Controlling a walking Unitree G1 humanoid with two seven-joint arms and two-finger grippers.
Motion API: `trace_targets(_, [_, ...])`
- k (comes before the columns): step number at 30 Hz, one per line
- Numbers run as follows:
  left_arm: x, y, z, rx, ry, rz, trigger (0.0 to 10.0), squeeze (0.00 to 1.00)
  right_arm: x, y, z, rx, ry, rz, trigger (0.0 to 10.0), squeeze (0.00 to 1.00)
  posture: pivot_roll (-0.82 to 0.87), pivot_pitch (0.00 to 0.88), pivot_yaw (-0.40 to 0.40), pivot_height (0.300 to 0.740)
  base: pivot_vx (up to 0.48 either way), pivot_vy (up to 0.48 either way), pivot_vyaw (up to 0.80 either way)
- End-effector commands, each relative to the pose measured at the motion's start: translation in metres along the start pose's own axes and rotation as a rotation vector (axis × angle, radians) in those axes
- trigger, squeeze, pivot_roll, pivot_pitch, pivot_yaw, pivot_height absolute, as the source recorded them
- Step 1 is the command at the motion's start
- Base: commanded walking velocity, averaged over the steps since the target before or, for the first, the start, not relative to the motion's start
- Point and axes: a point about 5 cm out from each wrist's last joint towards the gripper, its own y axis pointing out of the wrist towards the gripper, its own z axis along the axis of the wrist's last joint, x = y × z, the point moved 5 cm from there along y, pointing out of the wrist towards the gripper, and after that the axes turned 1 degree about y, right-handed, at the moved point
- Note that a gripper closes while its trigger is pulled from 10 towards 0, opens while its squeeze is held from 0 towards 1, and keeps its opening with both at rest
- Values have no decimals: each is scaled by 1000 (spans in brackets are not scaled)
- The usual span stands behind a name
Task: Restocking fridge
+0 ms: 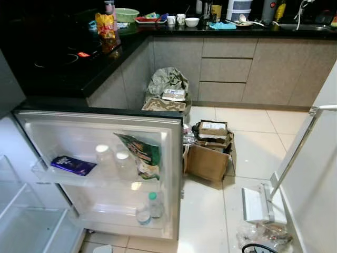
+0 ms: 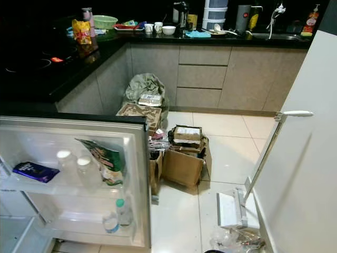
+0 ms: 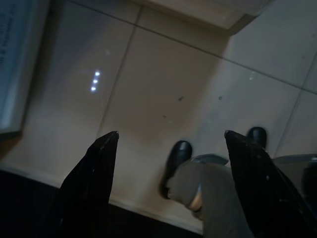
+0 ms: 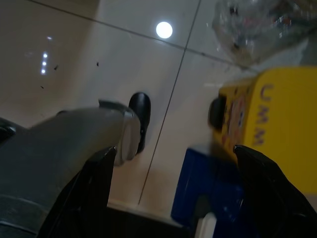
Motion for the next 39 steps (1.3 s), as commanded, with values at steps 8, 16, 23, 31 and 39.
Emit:
trace_targets(8, [0, -1, -5, -18, 1, -3, 10000, 0, -2, 0, 4, 20, 31, 24, 10000, 0, -94, 0, -11, 734, 0, 0, 709])
trace_targets(16, [1, -1, -5, -19, 9, -17, 10000, 0, -4, 0, 0, 17, 51, 44, 10000, 0, -94, 0, -7, 734, 0, 0, 712])
trace_targets(23, [3, -1, -7, -25, 15, -33, 10000, 0, 0, -1, -8, -20, -23, -6, 10000, 0, -96, 0, -5, 734, 0, -326, 737])
trace_targets(31, [7, -1, -6, -19, 7, -42, 10000, 0, 1, -1, -7, -20, 20, -6, 10000, 0, -97, 3, -7, 734, 0, -465, 0])
trace_targets(39, [3, -1, -5, -19, 7, -37, 10000, 0, 1, -1, -7, -20, 22, -12, 10000, 0, -97, 3, -7, 734, 0, -465, 0])
